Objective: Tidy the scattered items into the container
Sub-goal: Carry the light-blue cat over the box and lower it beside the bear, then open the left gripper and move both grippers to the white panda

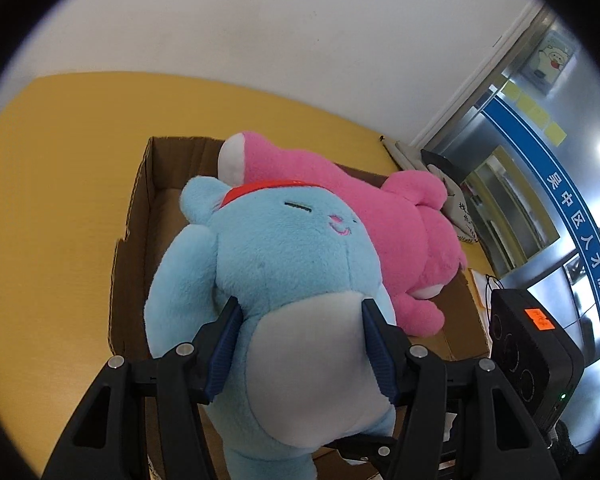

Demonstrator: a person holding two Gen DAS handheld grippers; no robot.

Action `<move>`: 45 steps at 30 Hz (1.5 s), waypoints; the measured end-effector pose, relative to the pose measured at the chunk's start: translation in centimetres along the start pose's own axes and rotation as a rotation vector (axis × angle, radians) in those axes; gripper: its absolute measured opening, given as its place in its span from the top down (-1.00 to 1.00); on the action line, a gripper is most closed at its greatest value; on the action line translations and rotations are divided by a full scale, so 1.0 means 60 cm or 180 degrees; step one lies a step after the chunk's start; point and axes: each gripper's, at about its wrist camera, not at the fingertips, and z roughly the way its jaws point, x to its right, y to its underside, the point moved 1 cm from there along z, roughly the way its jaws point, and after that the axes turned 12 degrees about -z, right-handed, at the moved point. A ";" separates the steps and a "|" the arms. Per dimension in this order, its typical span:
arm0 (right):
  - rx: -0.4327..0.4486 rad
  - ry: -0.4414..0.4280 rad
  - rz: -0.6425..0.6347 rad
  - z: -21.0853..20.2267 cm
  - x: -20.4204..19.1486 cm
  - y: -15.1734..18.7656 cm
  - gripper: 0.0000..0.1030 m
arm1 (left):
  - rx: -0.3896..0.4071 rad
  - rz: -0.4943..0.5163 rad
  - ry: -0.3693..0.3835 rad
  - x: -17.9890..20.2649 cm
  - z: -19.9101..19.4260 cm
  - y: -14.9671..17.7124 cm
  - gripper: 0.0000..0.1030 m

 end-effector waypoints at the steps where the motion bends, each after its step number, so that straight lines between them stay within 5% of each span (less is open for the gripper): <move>1: -0.0046 -0.0012 0.0016 0.008 0.000 0.004 0.33 | -0.0001 -0.0030 0.0000 -0.005 0.000 0.004 -0.11; 14: -0.0554 -0.0193 0.0089 0.073 -0.016 0.033 0.22 | -0.0107 -0.0259 -0.0073 -0.052 -0.002 0.042 -0.17; 17: -0.0617 -0.0208 0.0155 0.074 -0.013 0.046 -0.16 | -0.0147 -0.0323 -0.0096 -0.068 0.004 0.051 -0.21; 19: -0.0588 -0.0245 0.0175 0.066 -0.016 0.054 -0.69 | -0.0128 -0.0335 -0.0122 -0.076 0.004 0.056 -0.30; 24: -0.0331 -0.0351 0.0192 0.022 -0.033 0.064 -0.87 | 0.0093 -0.0333 -0.0207 -0.071 -0.031 0.060 -0.27; 30: -0.0062 0.0174 -0.0040 -0.090 -0.060 0.146 -0.92 | 0.0500 -0.0173 -0.0259 -0.025 -0.128 0.086 -0.27; 32: 0.0134 0.0413 -0.0083 -0.141 -0.050 0.168 -0.92 | 0.0651 -0.0071 -0.0296 0.006 -0.165 0.110 -0.45; 37: 0.0696 0.0860 0.0030 -0.218 -0.082 0.137 -1.00 | 0.0899 0.0078 -0.0392 0.092 -0.241 0.198 -0.51; 45: 0.0979 0.1397 0.0283 -0.383 -0.123 0.236 -1.00 | 0.1060 0.0230 -0.0208 0.209 -0.291 0.334 -0.52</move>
